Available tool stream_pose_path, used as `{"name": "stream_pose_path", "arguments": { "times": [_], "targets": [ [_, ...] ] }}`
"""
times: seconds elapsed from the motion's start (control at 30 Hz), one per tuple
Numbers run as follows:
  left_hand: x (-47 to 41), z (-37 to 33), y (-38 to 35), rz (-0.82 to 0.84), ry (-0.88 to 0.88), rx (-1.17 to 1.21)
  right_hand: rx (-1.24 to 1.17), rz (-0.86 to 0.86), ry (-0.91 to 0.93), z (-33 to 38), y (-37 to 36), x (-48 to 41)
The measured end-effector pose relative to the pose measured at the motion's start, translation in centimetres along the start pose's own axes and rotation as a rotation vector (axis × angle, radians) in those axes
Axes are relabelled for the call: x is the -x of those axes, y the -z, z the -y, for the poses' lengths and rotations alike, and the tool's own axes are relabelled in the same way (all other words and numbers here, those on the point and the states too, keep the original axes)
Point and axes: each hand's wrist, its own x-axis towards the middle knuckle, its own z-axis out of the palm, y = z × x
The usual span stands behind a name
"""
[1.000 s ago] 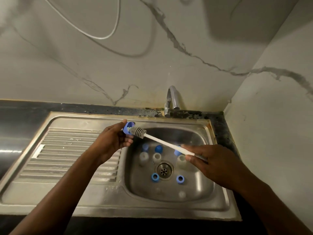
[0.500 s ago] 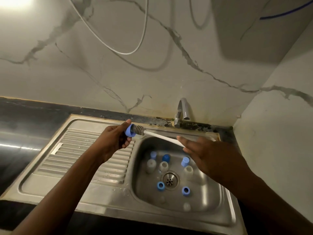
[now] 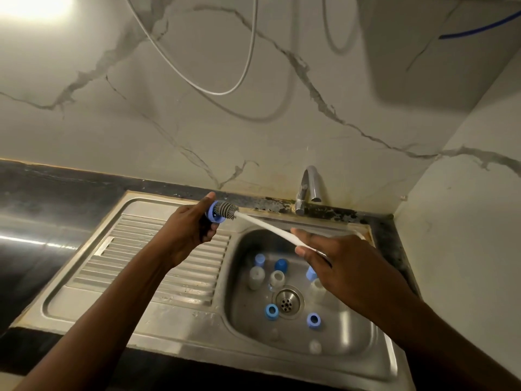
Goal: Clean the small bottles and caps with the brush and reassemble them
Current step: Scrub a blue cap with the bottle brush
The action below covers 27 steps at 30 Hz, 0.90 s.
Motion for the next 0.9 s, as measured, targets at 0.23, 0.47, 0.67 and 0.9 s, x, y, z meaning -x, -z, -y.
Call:
{"name": "stream_pose_path", "arguments": {
  "times": [0.23, 0.47, 0.67, 0.9],
  "targets": [
    [-0.2, -0.7, 0.0, -0.036, -0.058, -0.139, 0.06, 0.053, -0.074, 1.2, -0.7, 0.7],
    [-0.1, 0.1, 0.1, -0.039, -0.03, -0.07, -0.198, 0.041, -0.111, 1.8, -0.9, 0.5],
    [-0.4, -0.7, 0.1, -0.042, -0.042, -0.135, -0.095, -0.044, -0.129, 0.3, -0.4, -0.8],
    [-0.8, -0.9, 0.2, -0.067, -0.062, -0.185, -0.172, 0.108, -0.171, 1.8, -1.6, 0.1]
  ]
}}
